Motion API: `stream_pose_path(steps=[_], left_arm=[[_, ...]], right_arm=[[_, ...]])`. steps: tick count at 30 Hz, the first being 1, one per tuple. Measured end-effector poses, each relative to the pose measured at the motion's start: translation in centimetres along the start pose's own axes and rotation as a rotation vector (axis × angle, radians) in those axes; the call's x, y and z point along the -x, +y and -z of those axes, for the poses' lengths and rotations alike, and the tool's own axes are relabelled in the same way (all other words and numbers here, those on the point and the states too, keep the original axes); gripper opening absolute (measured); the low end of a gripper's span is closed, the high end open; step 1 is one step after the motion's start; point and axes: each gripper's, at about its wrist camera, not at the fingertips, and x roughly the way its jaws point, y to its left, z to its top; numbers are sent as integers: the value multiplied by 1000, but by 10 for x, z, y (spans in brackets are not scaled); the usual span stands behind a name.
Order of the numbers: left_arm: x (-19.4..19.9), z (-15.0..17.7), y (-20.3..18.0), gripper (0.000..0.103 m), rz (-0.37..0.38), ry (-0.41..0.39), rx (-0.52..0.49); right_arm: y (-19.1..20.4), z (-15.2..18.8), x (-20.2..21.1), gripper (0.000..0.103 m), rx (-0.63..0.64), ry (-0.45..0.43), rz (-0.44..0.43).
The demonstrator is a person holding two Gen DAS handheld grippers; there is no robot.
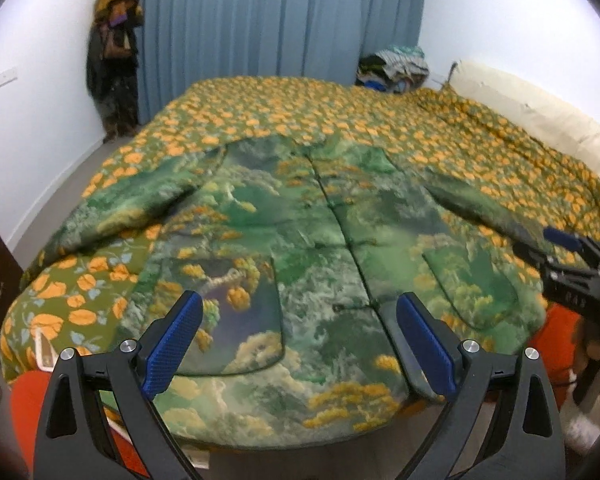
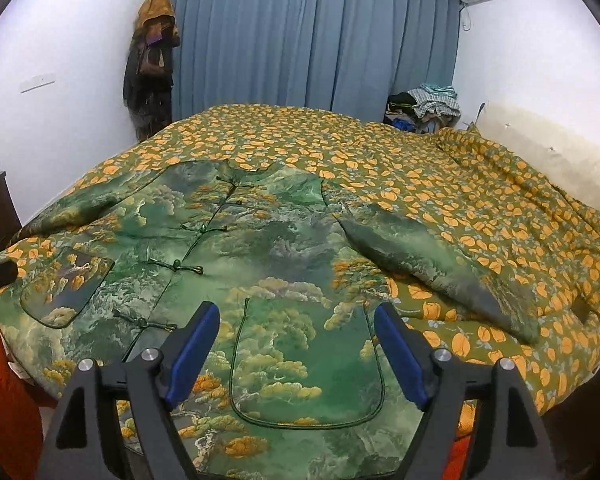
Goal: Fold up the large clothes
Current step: 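Release the sleeves with both grippers, leaving the jacket spread flat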
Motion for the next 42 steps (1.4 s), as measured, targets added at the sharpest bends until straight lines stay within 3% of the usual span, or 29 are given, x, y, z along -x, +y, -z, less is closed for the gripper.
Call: stream_pose_path(steps=[4, 8, 14, 25, 31, 42], left_arm=[[1, 3, -7, 99, 36, 23, -44], [12, 6, -15, 102, 50, -2, -73], [17, 6, -20, 103, 28, -32, -109], [15, 4, 0, 102, 20, -6, -4], [13, 7, -3, 102, -11, -5, -18], [7, 8, 1, 102, -54, 0, 0]], right_arm=[[0, -4, 7, 81, -9, -39, 2], [0, -3, 14, 81, 7, -68, 0], [6, 2, 14, 81, 52, -79, 8], [21, 2, 27, 81, 121, -157, -40], [16, 6, 26, 81, 98, -129, -35], [7, 14, 18, 81, 30, -56, -157]])
